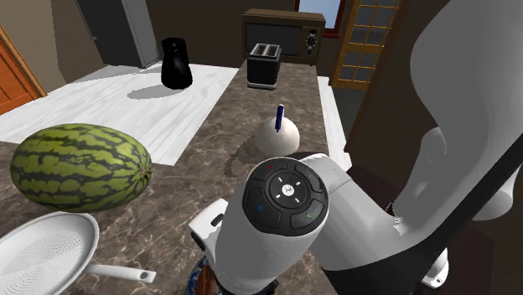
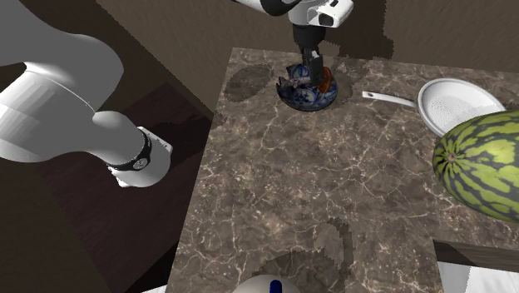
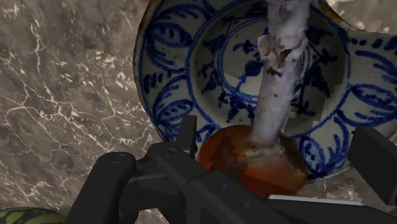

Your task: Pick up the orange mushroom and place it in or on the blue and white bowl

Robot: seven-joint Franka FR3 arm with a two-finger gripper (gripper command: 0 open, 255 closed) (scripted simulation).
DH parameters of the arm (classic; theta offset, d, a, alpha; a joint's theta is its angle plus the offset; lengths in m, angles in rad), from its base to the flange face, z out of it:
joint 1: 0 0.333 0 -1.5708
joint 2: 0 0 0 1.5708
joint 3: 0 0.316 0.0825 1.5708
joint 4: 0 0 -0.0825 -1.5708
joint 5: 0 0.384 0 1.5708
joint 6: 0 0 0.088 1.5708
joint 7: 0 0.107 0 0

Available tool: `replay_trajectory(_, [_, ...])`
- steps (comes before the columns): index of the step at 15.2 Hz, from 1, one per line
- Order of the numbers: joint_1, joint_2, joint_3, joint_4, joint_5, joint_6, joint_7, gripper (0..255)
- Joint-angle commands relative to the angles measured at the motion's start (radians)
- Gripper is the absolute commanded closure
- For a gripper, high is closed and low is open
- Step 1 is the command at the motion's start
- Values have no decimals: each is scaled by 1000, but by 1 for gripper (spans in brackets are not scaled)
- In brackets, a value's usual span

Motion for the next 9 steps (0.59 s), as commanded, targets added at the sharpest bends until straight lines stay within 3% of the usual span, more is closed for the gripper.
replay_trajectory(1, [2, -79, 9, -3, 107, -44, -74, 0])
replay_trajectory(2, [9, -108, 5, 1, 143, -66, -99, 0])
replay_trajectory(9, [14, -107, 0, 1, 142, -67, -98, 0])
